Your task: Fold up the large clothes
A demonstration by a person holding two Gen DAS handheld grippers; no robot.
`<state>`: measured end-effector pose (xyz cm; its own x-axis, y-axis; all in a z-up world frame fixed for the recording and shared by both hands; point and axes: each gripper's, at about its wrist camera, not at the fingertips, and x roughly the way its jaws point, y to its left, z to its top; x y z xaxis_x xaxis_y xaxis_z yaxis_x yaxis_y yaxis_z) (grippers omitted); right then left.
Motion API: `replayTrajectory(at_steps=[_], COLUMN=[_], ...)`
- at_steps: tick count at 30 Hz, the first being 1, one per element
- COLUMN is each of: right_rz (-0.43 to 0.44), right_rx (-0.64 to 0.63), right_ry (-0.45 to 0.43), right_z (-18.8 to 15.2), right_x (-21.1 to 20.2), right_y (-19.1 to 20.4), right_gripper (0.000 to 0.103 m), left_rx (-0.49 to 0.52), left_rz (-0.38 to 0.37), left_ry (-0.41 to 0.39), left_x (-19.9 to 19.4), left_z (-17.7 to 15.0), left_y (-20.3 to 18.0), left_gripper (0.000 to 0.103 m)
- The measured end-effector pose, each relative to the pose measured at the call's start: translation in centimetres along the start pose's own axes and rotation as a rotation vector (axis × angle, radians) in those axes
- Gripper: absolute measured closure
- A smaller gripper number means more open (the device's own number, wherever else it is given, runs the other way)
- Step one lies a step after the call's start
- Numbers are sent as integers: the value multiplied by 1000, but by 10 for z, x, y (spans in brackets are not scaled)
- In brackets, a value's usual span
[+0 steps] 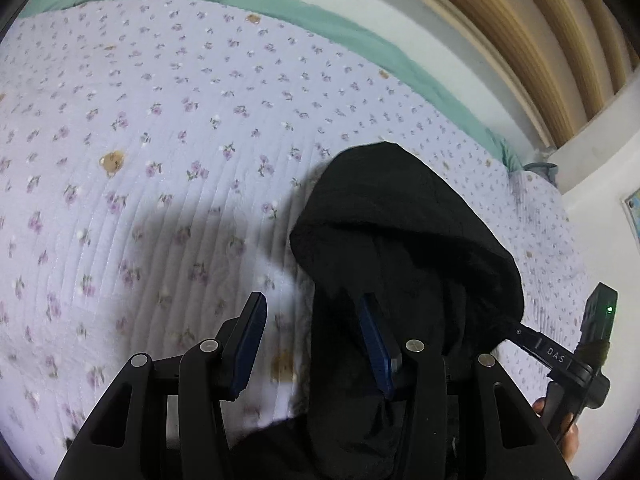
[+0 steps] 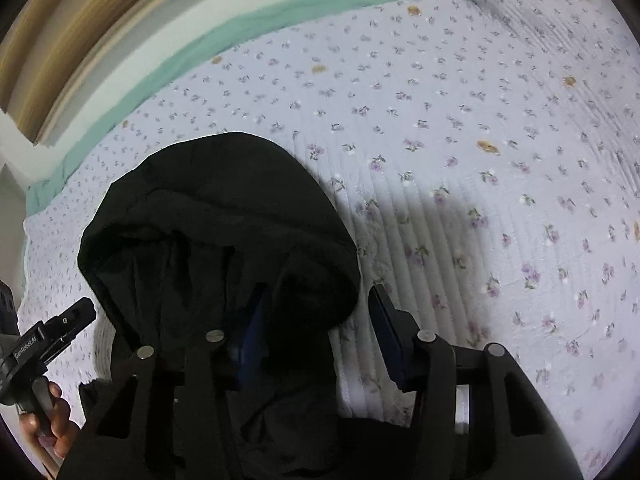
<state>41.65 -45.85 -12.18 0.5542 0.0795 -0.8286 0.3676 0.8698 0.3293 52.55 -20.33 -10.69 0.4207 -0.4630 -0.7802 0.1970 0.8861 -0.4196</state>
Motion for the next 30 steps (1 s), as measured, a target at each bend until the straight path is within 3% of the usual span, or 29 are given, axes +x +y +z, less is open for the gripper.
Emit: replayTrajectory(at_steps=[4,5,6,7,8,10,13,16,19,23,28,30], right_rz=[-14,-28,-48,-59,-50,-20,23,-37,-80,-83,-81,-70], right_rx=[-20,-30,-41,-51,-45,-14,-9,-102,-149,-143,-183,-207], right_ry=[31,42,45,32,12,-63,-148,-195,-125,1,13,4], right_z=[14,17,18,20,21,25,19,2,-13,-19,-18,-24], right_x=[19,25,28,26,22,-3,-37,-45,-8,40,16,-10], right_y=[7,9,9,8,6,-4,-14,-8,-8,-17,-18,-21], right_gripper=[52,68,83,85,89,96,96,96,96,96,79,65], left_rx=[30,31,28,18,1,-72,-83,-42,-17,22,180,228], left_rz=[37,49,67,76,60,-52,-166,-121,-53,-64,-34,-24], left_ry=[24,33,32,13,-2,-58,-66,17,128,107,75,64], left_x=[22,31,38,42,41,22,-6,2,45,52,7,-15], left_z=[17,20,25,32,38,48,40,18,0,-3,-10,-16], left_y=[-7,-7,-6,-4,0,14,24,37,58,58,43,38], left_gripper=[54,54,59,69,88,91,89,87,86,86,85,85])
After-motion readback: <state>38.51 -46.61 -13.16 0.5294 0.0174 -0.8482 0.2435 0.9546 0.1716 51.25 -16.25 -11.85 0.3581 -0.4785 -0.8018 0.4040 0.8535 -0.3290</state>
